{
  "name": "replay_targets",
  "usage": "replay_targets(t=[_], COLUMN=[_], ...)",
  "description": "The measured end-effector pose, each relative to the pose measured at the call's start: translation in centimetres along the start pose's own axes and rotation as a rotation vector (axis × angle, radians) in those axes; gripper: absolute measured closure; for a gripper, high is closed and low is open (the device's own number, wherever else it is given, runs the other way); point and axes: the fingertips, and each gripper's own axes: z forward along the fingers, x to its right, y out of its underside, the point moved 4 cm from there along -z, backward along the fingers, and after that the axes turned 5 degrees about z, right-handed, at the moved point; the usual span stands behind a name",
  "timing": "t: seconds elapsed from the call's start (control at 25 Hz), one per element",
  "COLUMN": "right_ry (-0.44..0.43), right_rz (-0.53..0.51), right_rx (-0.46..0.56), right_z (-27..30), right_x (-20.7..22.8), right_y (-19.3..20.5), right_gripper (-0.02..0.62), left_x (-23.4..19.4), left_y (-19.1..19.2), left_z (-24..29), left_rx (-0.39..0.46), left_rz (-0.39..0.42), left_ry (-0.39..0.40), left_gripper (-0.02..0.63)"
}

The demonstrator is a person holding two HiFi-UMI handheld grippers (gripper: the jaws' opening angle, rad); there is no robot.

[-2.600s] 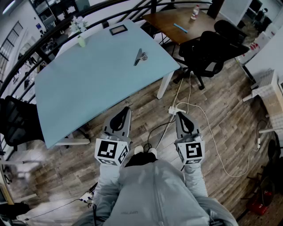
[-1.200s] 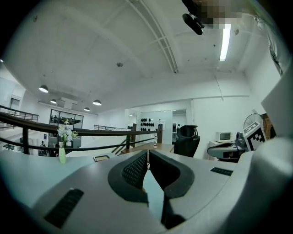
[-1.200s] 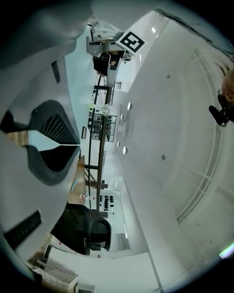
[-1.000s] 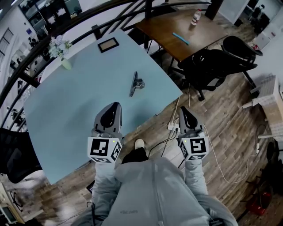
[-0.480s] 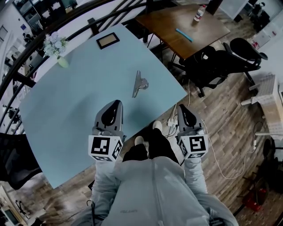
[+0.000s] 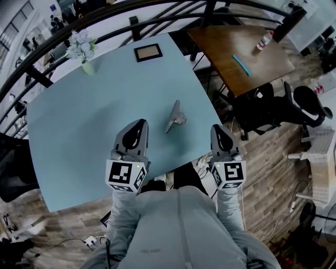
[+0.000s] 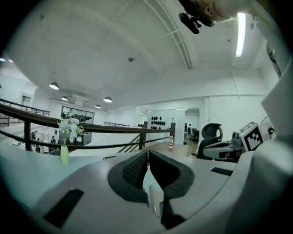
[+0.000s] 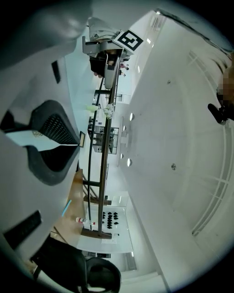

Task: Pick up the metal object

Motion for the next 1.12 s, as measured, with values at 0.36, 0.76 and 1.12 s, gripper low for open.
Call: replay_targets(t=[0.36,0.76,1.12], right_ry=[-0.239,-0.455,-0.53], right_rz=[-0.072,-0.112,-0.127], right_rx=[0.027,0.035,0.04], right_z=[10.3,15.4,16.1], right_x=[5.2,8.1,7.2], right_y=[-3.6,-4.5,-4.8], right_gripper=[0.571,0.571,0.571], left_x=[-1.0,0.7,1.0], left_y=[-2.2,-2.2,-2.1], left_z=[6.2,8.2,7.1], left_rx=[0.013,0.002,-0.015], left_rz=[-0.015,-0.039,-0.045], left_ry=[-0.219,-0.44,-0.495], left_gripper=[0.569,0.569,0.569])
